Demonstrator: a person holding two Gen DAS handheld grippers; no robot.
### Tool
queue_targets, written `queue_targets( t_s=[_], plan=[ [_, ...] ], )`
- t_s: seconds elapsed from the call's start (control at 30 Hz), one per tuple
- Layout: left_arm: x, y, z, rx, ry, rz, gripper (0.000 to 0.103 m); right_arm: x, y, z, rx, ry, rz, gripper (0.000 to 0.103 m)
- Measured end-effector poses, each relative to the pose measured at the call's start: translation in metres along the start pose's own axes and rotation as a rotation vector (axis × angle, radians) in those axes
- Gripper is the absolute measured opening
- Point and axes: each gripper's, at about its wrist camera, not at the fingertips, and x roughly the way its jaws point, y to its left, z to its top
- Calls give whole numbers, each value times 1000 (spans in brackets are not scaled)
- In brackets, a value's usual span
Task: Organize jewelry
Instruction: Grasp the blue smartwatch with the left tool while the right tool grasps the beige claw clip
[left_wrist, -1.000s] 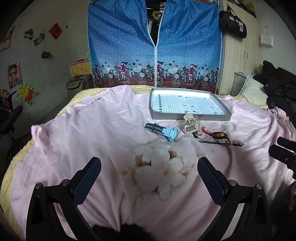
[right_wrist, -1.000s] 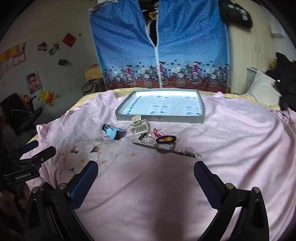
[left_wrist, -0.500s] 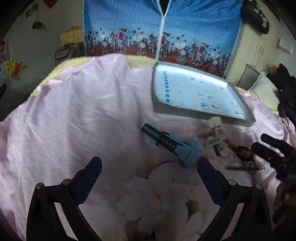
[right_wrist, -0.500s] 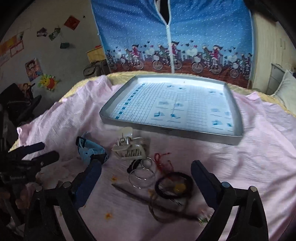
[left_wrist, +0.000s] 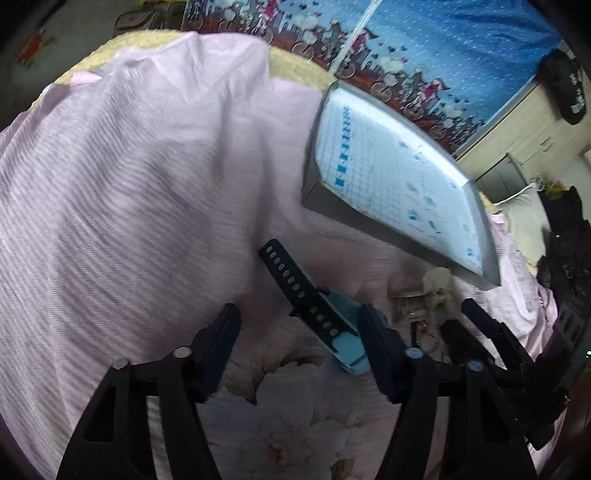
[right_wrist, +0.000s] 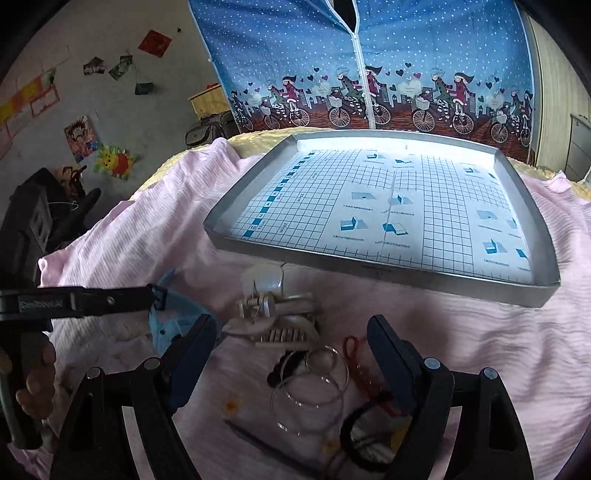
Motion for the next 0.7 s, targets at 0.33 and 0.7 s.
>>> queue_targets(
  t_s=[0.33, 0.7],
  plan=[
    [7, -4, 3, 15, 52, 44, 29, 26, 0, 6, 18, 57, 32, 72],
    [4, -19, -3, 48, 28, 115, 14, 30, -8, 0, 62, 55, 98, 60]
  ],
)
